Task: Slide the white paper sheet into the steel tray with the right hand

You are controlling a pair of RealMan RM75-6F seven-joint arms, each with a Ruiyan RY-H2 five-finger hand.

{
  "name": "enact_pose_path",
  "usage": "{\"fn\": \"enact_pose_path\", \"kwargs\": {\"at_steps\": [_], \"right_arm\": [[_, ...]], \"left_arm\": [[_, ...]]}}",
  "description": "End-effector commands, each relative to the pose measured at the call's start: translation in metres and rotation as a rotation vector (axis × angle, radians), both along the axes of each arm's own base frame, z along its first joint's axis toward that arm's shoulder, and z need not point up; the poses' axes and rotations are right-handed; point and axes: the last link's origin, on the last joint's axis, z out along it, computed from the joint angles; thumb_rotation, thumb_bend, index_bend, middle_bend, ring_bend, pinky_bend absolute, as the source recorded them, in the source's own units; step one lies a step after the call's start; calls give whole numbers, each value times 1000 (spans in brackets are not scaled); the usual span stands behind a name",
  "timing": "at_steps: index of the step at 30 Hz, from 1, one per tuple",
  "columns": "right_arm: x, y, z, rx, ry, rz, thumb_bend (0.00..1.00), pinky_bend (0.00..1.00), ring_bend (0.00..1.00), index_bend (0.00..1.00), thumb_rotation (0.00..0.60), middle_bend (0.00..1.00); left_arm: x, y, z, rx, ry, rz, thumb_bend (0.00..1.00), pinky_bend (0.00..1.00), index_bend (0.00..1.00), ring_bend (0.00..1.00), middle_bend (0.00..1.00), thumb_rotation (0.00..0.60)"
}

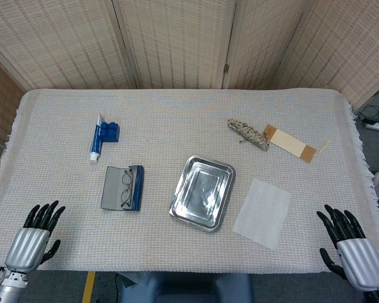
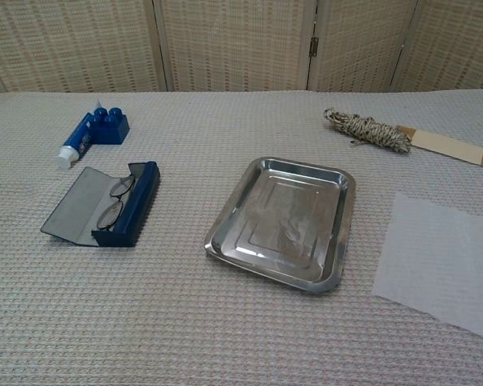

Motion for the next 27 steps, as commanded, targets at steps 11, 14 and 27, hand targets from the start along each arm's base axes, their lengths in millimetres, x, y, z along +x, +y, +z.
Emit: {"fn": "enact_pose_path", "kwargs": {"at_steps": [11, 14, 27], "right_arm": [[-11, -10, -21, 123, 105, 69, 459, 0, 0, 0, 600, 0], [-17, -22, -26, 136, 154, 139, 458, 0, 0, 1, 600, 0], [-73, -75, -48, 158, 237, 262, 459, 0, 0, 267, 600, 0]], "left_arm": [[3, 4, 0, -6, -38, -19, 439, 0, 0, 0, 0, 600], [1, 6, 1, -8, -47, -13, 439, 0, 0, 0, 0, 600], [-13, 22, 3, 33, -24, 37, 439, 0, 0, 0, 0, 600]]}}
